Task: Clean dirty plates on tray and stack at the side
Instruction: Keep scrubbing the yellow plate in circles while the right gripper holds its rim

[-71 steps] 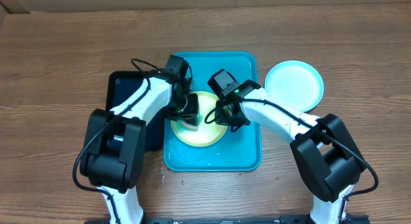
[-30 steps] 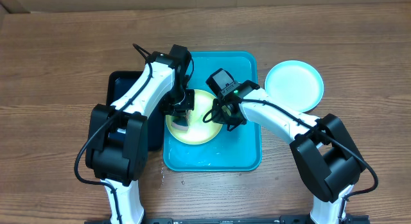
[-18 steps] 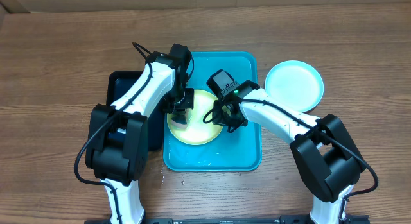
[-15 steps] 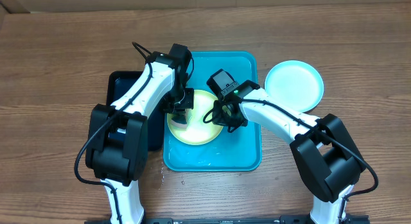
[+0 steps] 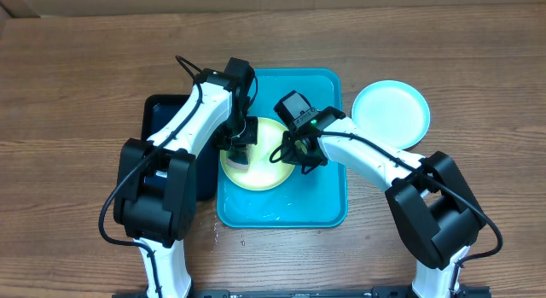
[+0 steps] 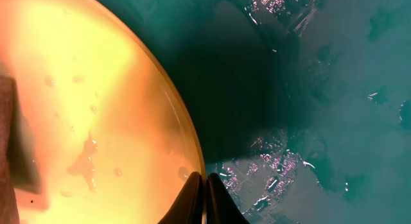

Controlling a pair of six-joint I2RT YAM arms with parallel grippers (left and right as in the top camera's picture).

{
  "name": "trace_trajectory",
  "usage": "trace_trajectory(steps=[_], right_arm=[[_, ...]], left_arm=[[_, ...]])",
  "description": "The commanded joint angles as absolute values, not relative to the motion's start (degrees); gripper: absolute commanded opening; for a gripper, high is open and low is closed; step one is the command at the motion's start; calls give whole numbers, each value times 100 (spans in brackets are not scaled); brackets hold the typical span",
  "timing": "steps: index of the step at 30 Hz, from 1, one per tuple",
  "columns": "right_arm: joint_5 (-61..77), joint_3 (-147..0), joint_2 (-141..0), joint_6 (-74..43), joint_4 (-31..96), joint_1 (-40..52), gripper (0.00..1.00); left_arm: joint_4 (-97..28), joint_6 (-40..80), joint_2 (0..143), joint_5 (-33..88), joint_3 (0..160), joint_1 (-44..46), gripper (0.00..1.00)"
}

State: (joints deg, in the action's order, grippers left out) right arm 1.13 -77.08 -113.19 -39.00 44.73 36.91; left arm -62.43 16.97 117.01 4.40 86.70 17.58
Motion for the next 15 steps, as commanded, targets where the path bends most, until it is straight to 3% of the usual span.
trace_trajectory(steps=[1, 15], right_arm=[[49, -7719, -11242, -3922, 4593, 3728, 4], [-78, -7721, -11242, -3924, 4550, 3728, 4]], left_arm=[[-6182, 1634, 11596, 388, 8635, 1776, 6], [-6123, 1695, 11627, 377, 8517, 1776, 4]])
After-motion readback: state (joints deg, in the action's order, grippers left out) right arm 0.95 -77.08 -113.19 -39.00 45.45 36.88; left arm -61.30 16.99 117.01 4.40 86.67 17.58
